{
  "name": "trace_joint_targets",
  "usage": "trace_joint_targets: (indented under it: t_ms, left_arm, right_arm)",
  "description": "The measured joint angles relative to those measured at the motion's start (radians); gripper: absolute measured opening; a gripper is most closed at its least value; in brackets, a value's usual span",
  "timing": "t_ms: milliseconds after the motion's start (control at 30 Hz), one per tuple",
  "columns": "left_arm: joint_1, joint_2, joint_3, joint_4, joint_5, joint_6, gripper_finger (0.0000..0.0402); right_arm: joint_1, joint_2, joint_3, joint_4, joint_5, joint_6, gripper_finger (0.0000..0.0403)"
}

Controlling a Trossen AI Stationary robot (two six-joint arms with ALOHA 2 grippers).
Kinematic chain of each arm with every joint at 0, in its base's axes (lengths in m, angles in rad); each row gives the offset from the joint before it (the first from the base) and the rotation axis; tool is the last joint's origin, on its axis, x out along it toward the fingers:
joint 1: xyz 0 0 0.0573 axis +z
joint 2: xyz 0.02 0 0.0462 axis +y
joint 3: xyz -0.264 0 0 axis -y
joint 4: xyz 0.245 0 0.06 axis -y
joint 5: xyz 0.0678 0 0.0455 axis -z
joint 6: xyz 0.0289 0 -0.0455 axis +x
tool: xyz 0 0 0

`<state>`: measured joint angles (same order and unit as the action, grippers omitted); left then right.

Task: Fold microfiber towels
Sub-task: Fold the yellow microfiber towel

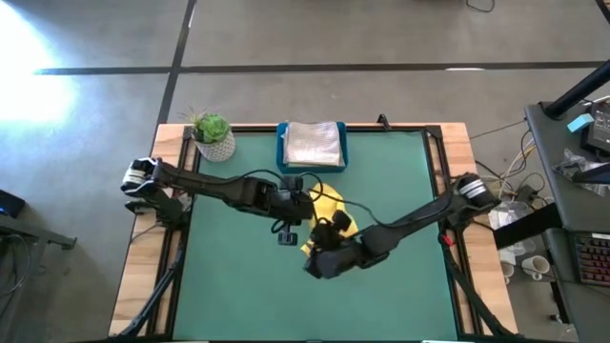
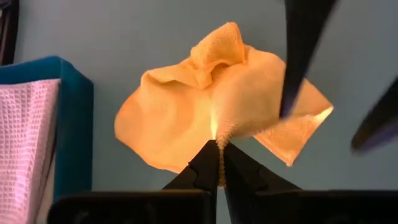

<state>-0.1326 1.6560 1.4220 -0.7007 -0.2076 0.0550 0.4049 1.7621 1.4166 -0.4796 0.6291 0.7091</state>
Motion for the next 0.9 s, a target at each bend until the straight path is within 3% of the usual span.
trace_joint_targets:
  t_ms: [67, 167, 300, 667, 900]
  left_arm:
    - [0.0, -0.001, 0.005, -0.003, 0.009, -0.029, 0.0]
    - [0.0, -0.005, 0.018, -0.042, 0.031, -0.049, 0.0]
    - [0.0, -0.006, 0.037, -0.118, 0.023, -0.049, 0.0]
    - [0.0, -0.006, 0.074, -0.185, 0.019, -0.058, 0.0]
    - [0.0, -0.006, 0.132, -0.184, 0.019, -0.091, 0.0]
  right_arm:
    - [-0.001, 0.043, 0.039, -0.02, 0.022, 0.046, 0.0191]
    - [0.0, 0.098, 0.107, -0.181, 0.102, 0.202, 0.0179]
    - [0.004, 0.133, 0.173, -0.329, 0.131, 0.332, 0.0163]
    - [0.005, 0.136, 0.191, -0.422, 0.121, 0.457, 0.0144]
    - [0.03, 0.129, 0.277, -0.42, 0.091, 0.384, 0.0143]
